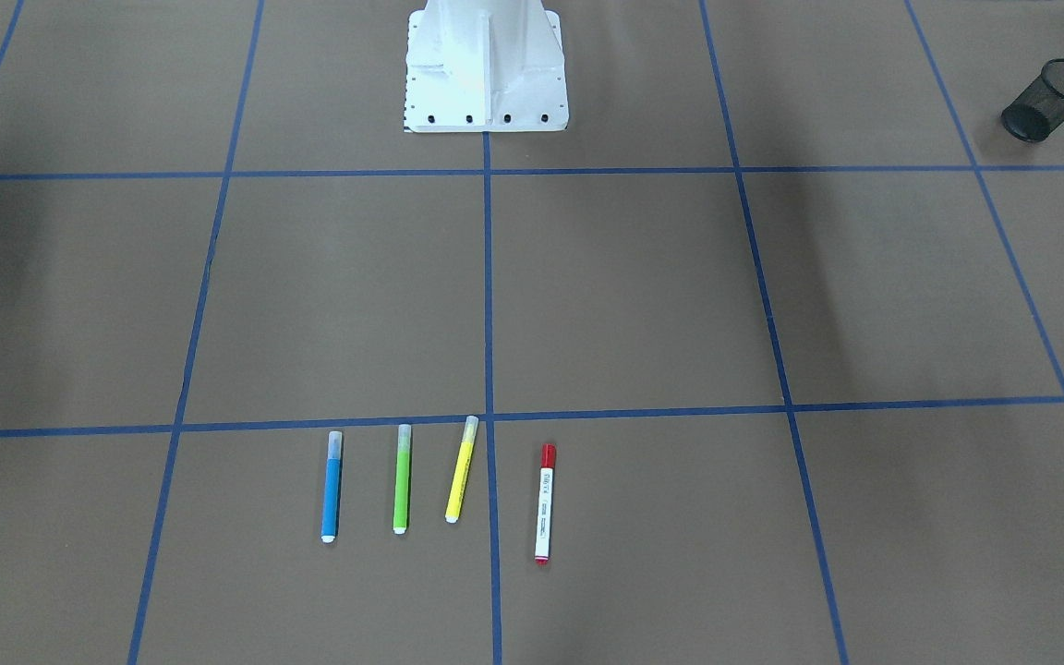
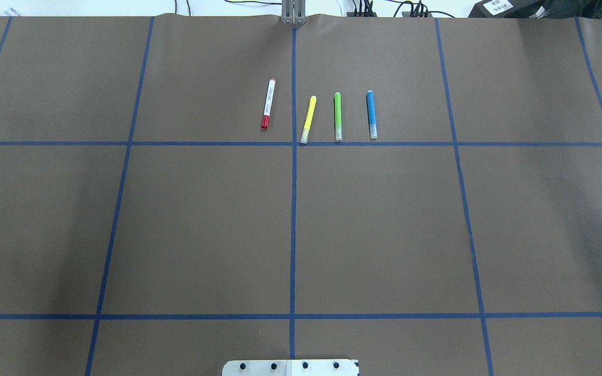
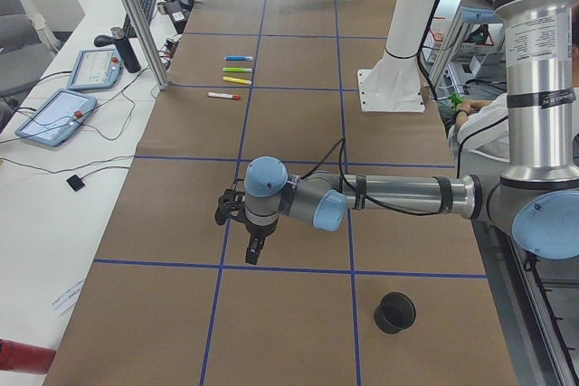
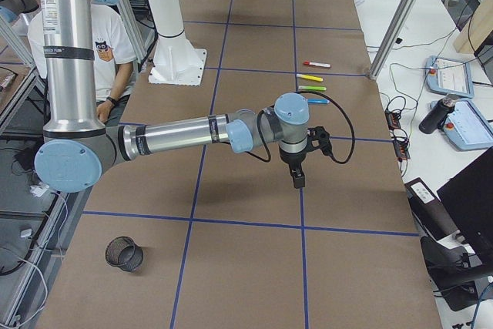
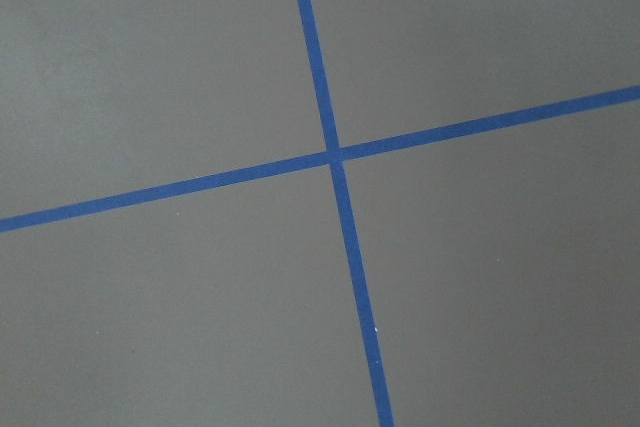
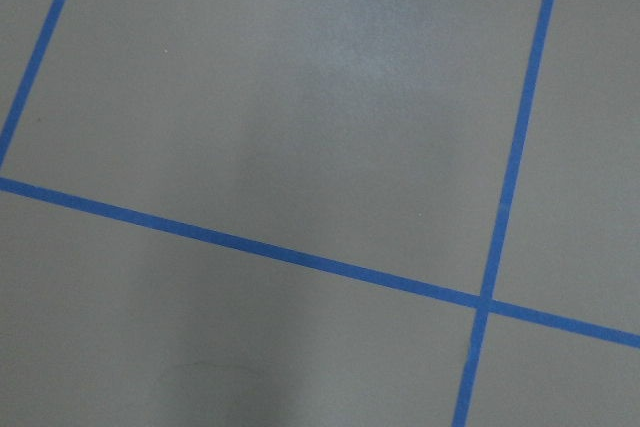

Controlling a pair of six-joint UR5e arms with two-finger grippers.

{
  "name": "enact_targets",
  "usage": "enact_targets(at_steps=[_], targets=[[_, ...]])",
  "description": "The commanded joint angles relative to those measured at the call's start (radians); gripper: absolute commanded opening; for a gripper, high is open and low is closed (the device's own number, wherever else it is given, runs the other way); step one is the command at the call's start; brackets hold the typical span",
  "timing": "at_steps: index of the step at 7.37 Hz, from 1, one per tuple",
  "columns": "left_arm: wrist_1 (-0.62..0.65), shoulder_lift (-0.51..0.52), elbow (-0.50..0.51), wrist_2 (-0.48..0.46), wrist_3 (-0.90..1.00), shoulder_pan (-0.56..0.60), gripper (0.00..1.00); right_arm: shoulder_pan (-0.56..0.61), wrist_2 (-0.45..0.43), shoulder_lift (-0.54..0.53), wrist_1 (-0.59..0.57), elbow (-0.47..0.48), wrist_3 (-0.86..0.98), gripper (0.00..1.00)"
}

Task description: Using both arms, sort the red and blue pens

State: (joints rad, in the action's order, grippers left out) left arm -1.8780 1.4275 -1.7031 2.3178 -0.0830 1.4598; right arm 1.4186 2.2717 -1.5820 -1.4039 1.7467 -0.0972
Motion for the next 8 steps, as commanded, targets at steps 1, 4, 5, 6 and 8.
enact_targets(at_steps=[1, 4, 5, 6, 8], targets=[[-0.025, -0.013, -0.01, 0.018, 0.0, -0.001, 1.0, 0.003, -0.003, -0.019, 0.0, -0.003, 0.014, 1.0], [-0.026, -0.012, -0.007, 0.017, -0.001, -0.004, 1.0, 0.003, 0.005, -0.024, -0.001, -0.009, 0.017, 1.0], [-0.027, -0.01, -0.007, 0.018, -0.003, -0.004, 1.0, 0.003, 0.021, -0.023, -0.009, -0.019, 0.004, 1.0], [-0.027, -0.004, 0.002, 0.02, 0.0, -0.002, 1.0, 0.005, 0.09, -0.033, -0.012, -0.021, 0.001, 1.0], [-0.018, -0.007, 0.003, 0.02, -0.001, -0.002, 1.0, 0.003, 0.084, -0.026, -0.001, -0.026, -0.071, 1.0]])
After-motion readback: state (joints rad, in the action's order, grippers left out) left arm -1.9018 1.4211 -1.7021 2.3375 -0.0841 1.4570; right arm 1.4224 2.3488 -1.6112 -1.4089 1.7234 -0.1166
